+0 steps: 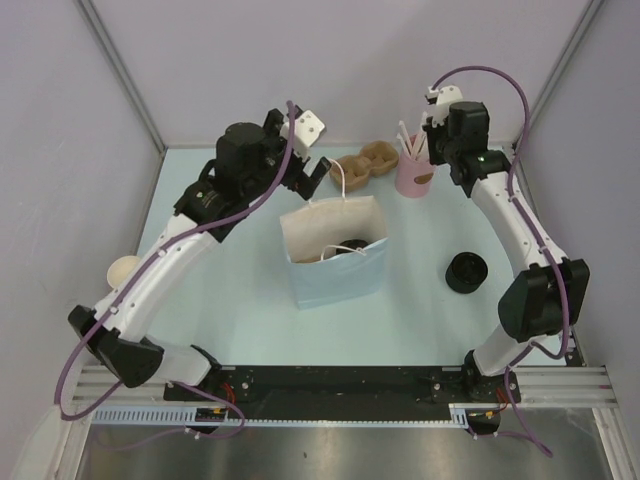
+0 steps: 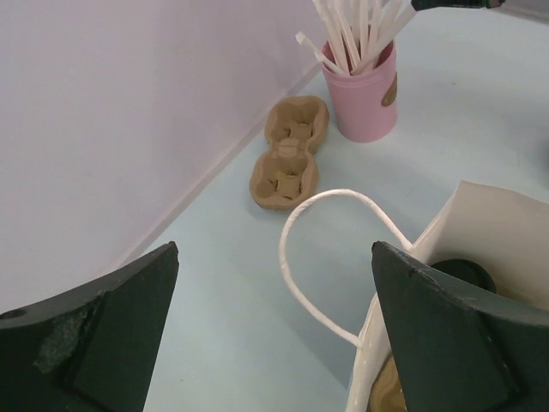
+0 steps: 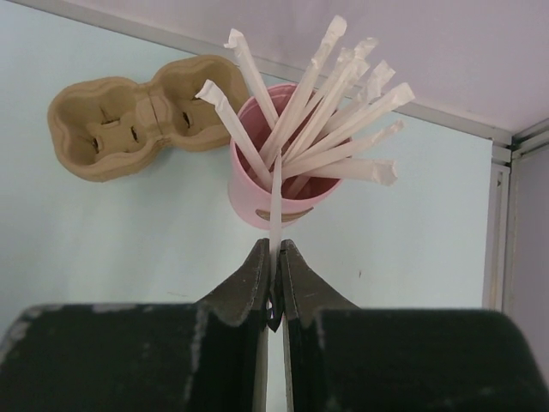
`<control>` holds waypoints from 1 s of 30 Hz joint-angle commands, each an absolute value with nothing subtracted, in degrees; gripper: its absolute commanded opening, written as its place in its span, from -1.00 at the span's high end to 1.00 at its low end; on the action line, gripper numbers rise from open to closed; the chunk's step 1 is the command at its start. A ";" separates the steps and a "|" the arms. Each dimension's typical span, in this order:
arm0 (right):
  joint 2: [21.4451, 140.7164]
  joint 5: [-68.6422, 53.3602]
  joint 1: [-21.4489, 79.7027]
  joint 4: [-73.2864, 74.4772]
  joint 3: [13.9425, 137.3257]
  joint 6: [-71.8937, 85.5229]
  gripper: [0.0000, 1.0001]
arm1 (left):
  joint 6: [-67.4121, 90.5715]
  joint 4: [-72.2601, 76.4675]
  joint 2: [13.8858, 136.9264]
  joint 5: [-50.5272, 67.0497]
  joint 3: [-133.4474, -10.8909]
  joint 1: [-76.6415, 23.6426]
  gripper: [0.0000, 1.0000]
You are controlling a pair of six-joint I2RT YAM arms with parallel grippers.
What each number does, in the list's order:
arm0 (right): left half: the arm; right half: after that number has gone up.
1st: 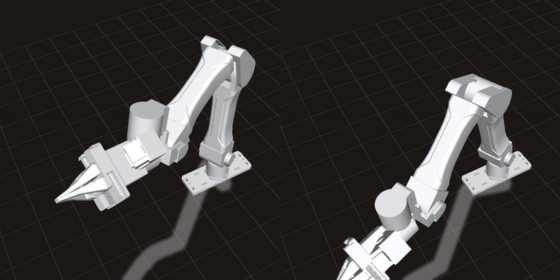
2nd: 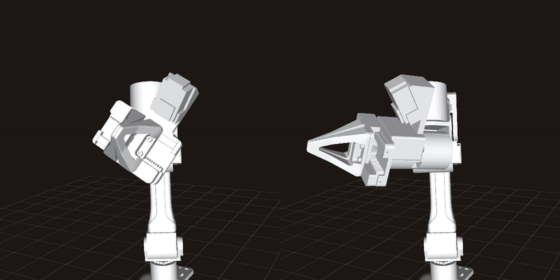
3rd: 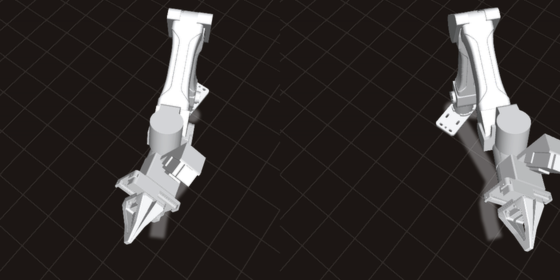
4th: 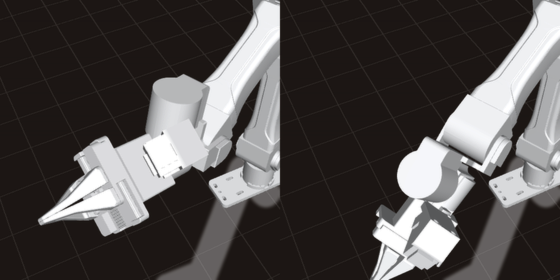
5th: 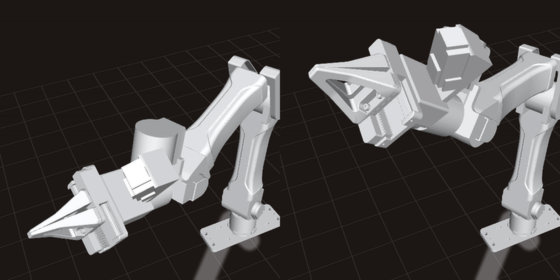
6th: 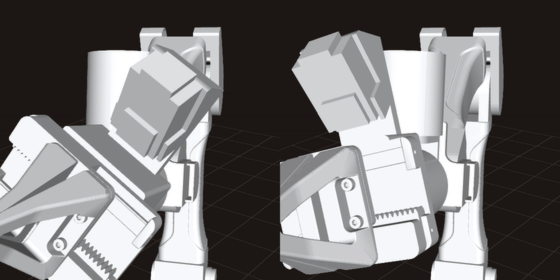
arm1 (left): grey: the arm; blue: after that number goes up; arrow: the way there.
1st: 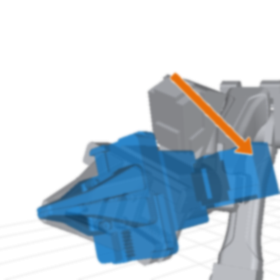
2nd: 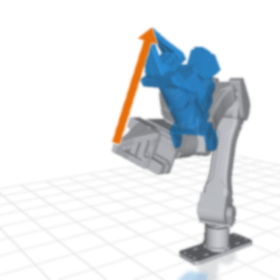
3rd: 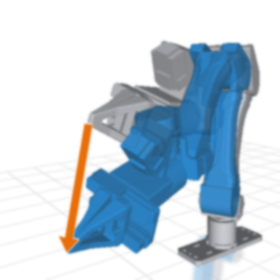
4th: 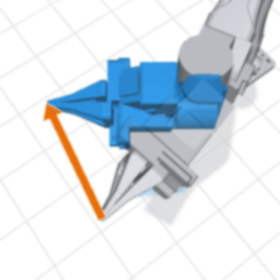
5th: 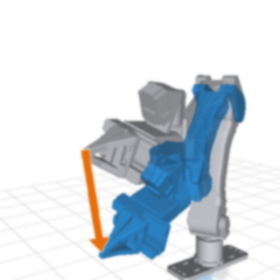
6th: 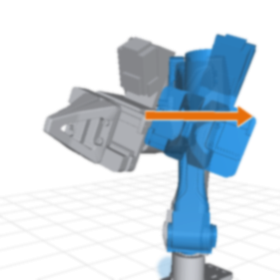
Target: Pack the takeout coffee
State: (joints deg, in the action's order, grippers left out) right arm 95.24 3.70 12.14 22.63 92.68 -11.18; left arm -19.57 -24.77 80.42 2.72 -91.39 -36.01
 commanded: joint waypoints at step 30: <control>63.55 -30.04 11.78 38.40 89.73 -17.05 1.00 | -16.35 -30.85 55.73 14.93 -70.59 -3.26 -0.99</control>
State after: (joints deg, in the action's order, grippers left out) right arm 65.08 -19.18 12.08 35.40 88.84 -15.77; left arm -17.41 -29.93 58.59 8.49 -76.07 -7.14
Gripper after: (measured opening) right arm 0.093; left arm 0.994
